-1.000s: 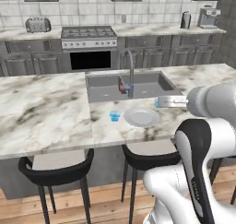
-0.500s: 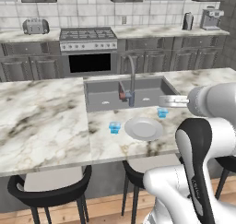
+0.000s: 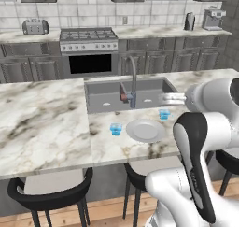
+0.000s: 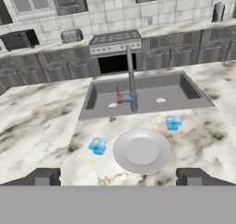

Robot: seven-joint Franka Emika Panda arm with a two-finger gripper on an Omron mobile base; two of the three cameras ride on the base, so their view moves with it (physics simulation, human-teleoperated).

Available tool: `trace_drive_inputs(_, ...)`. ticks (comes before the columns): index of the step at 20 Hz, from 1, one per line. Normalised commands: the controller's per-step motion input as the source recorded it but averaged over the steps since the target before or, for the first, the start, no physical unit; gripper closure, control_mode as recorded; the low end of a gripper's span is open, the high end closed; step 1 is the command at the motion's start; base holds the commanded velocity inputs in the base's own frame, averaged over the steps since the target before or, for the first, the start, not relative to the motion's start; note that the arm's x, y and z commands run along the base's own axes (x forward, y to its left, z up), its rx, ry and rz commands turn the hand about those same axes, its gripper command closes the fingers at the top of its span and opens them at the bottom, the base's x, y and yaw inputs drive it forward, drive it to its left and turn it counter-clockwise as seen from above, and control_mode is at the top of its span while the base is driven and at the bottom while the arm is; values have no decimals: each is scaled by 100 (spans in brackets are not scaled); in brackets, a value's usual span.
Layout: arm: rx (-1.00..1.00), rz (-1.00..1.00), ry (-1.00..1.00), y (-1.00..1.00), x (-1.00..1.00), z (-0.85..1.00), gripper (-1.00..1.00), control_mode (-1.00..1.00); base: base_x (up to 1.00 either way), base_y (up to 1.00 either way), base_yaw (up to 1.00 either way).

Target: Place two yogurt containers on each plate.

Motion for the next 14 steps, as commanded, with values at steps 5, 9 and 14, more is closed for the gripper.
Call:
trace_drive_inputs(5,2,0,25,-27,74,0,-100,-100,0,0,0)
trace_drive_inputs(9,0,0,32,-31,60,-41,-100,-100,0,0,0)
trace_drive_inputs(14,-1,0,18,-28,53,-45,-100,-100,0,0,0)
